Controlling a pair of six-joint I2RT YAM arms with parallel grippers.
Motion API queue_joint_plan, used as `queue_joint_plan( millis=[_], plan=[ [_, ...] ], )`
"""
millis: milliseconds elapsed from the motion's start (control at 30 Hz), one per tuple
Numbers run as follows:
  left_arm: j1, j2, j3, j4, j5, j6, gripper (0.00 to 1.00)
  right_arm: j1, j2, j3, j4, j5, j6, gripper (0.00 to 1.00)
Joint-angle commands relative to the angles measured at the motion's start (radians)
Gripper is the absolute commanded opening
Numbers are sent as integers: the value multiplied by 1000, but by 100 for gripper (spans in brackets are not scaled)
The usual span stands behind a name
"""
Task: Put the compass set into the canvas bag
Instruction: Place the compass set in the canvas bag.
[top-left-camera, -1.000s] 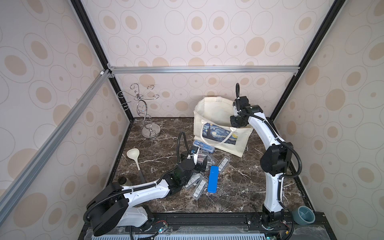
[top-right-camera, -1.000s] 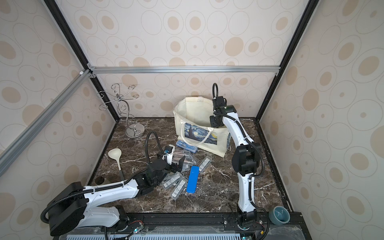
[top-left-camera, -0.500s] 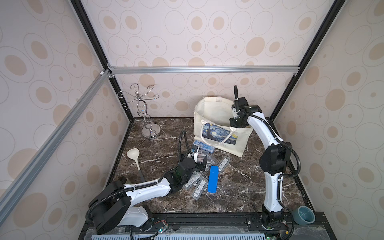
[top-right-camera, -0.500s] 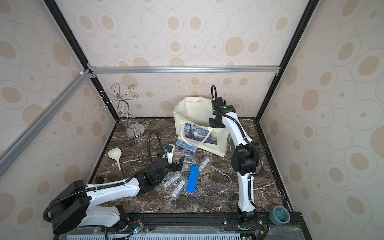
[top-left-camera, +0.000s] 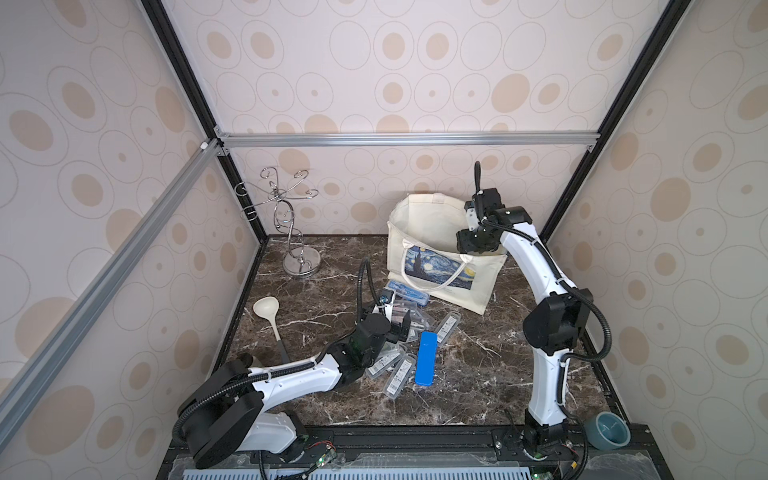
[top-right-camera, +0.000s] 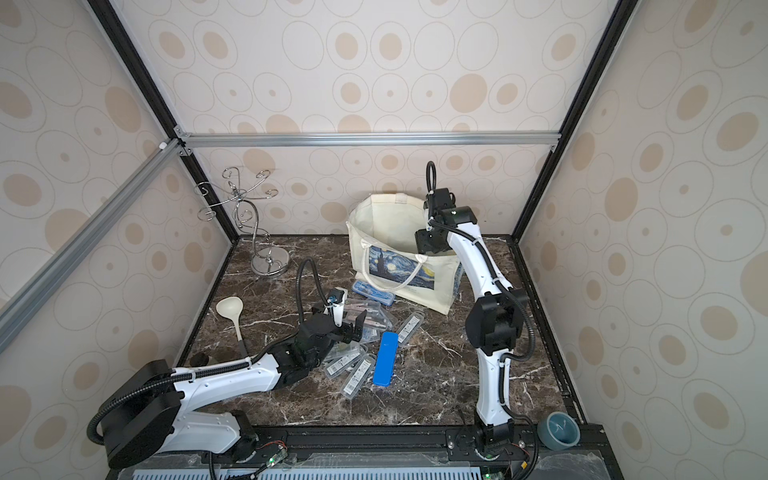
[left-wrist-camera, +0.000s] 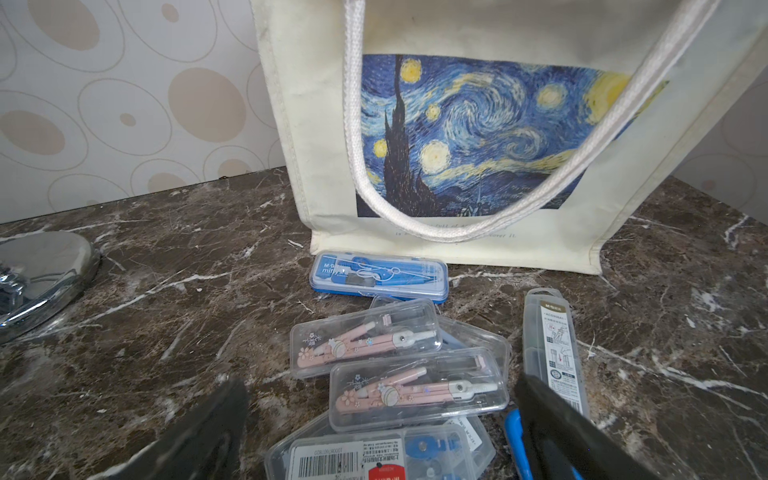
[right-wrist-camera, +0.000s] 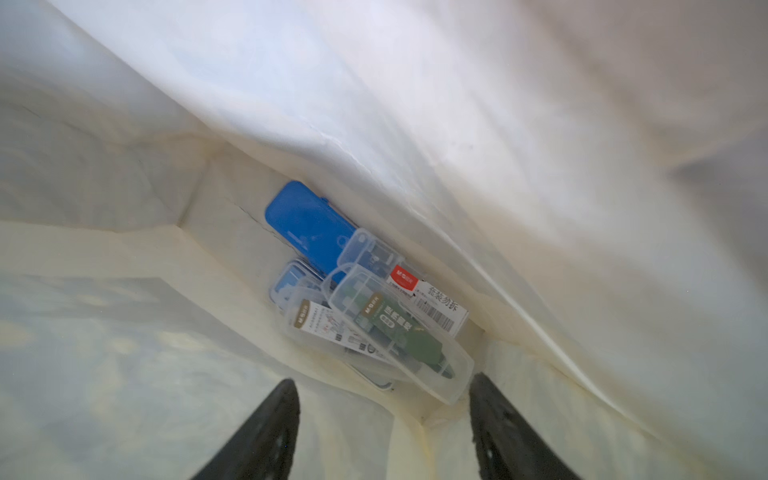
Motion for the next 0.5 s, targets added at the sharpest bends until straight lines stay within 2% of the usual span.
queue_joint_plan(
  millis=[0,233,467],
  plan=[
    [18,5,37,-33,-18,-32,100,2,-117,-29,48,-52,15,71],
    [44,9,42,-81,-19,-49,100,3,-289,-170,172,-153,31,74],
    [77,27,82,-199,-2,-55,100,4,-500,-386,345,-302,42,74]
  ],
)
